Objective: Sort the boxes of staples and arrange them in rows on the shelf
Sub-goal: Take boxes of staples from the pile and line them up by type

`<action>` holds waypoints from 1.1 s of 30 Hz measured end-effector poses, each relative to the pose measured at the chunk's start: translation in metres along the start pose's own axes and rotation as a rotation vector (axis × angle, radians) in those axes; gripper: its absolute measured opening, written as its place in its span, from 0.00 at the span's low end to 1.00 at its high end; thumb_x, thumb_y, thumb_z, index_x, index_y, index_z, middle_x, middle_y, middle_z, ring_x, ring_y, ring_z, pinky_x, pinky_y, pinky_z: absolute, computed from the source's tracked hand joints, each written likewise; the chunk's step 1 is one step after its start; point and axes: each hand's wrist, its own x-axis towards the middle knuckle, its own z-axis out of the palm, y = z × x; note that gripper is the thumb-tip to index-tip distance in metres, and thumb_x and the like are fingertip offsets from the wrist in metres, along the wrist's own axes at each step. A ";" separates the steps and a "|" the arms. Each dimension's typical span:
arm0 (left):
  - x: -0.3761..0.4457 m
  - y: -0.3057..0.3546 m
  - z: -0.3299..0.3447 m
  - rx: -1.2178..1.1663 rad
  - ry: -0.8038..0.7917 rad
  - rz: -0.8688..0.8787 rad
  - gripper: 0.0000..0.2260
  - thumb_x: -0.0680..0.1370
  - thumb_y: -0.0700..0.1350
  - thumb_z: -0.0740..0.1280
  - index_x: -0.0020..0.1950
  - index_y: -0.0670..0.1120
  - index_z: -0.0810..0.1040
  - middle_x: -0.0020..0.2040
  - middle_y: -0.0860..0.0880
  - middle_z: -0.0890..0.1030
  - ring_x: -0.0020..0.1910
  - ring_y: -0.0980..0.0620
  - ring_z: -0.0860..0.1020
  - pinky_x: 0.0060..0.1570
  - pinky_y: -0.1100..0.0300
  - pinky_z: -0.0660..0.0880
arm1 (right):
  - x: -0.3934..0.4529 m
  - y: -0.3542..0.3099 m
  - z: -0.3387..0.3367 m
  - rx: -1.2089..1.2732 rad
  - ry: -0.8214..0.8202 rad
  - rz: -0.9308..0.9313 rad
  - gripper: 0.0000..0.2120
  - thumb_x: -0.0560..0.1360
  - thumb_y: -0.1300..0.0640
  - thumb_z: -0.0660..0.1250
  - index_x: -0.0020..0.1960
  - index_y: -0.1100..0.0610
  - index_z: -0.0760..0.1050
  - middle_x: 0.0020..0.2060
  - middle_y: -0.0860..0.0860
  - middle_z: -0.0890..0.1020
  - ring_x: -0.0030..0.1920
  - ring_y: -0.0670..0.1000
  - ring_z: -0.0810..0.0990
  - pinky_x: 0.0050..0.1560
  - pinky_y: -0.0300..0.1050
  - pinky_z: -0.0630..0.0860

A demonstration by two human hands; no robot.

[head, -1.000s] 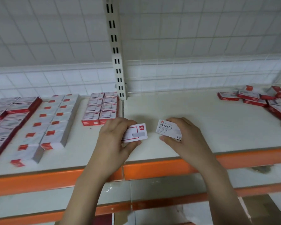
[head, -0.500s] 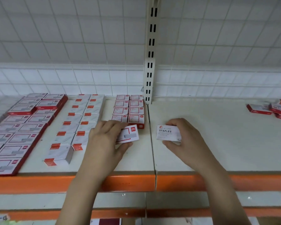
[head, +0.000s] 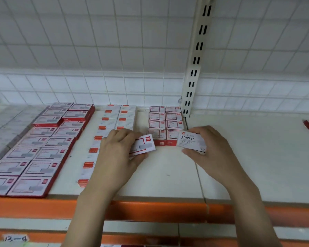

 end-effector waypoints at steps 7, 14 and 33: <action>-0.014 -0.084 -0.048 -0.048 -0.031 0.062 0.22 0.69 0.58 0.62 0.55 0.45 0.80 0.49 0.48 0.79 0.46 0.44 0.76 0.46 0.49 0.74 | 0.005 -0.067 0.060 -0.039 0.086 0.024 0.20 0.69 0.54 0.73 0.59 0.52 0.73 0.53 0.44 0.76 0.54 0.44 0.71 0.48 0.27 0.63; -0.046 -0.175 -0.100 -0.013 -0.042 0.063 0.23 0.68 0.57 0.61 0.57 0.47 0.79 0.49 0.49 0.79 0.47 0.43 0.74 0.48 0.52 0.71 | 0.010 -0.157 0.128 -0.028 0.033 0.036 0.22 0.69 0.51 0.72 0.61 0.51 0.73 0.53 0.45 0.75 0.55 0.45 0.71 0.48 0.30 0.62; 0.042 -0.225 -0.057 0.110 -0.284 0.010 0.23 0.74 0.56 0.66 0.69 0.53 0.70 0.65 0.53 0.73 0.65 0.49 0.66 0.62 0.53 0.60 | 0.024 -0.190 0.135 -0.104 0.016 0.083 0.20 0.68 0.56 0.74 0.58 0.53 0.75 0.49 0.43 0.72 0.51 0.44 0.71 0.50 0.20 0.61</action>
